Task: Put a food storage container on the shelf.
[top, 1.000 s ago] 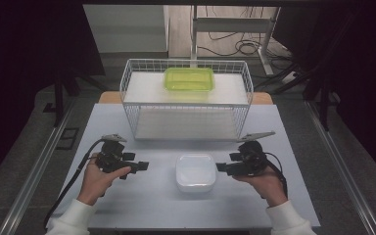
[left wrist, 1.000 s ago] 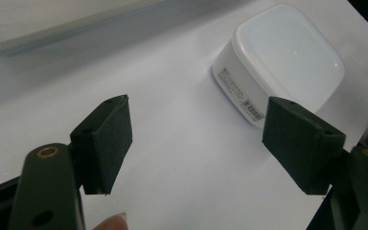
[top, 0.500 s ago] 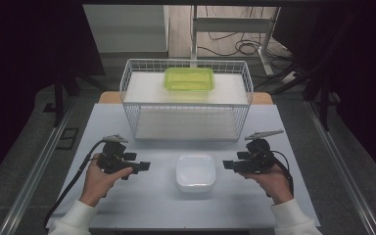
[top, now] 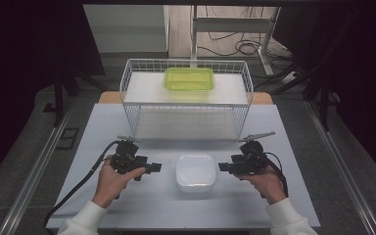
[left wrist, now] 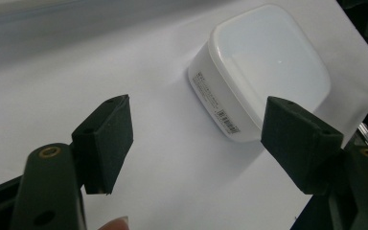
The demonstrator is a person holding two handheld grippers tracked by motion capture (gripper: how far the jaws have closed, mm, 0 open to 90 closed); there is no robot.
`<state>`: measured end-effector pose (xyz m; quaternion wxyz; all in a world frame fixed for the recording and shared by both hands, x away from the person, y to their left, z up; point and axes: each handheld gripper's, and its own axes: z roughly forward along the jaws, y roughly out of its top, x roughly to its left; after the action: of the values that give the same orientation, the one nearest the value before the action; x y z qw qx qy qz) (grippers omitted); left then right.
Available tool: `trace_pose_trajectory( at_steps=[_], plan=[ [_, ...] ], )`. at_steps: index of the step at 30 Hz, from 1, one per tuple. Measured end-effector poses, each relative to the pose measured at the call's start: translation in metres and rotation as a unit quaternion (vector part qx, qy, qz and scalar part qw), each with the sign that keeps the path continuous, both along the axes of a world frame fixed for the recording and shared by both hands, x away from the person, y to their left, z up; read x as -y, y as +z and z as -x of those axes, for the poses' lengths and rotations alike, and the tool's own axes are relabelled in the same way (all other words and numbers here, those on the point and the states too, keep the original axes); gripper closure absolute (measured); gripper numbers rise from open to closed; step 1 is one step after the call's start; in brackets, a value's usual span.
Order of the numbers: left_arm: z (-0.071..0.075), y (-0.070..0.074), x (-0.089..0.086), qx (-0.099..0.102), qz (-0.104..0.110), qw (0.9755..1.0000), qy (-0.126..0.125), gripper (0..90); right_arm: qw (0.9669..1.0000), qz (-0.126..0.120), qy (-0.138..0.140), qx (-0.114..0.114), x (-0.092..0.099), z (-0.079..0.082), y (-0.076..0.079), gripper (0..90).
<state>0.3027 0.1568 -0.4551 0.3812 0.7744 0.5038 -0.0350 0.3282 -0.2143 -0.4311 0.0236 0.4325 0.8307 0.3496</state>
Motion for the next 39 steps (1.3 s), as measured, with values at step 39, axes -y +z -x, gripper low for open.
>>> trace_pose_trajectory(
  at_steps=[39],
  plan=[
    [-0.019, -0.038, 0.042, -0.089, 0.087, 0.9920, -0.020, 50.2, 0.9917, -0.062, -0.028, -0.110, -0.018, -0.015, -0.044, 44.8]
  ],
)
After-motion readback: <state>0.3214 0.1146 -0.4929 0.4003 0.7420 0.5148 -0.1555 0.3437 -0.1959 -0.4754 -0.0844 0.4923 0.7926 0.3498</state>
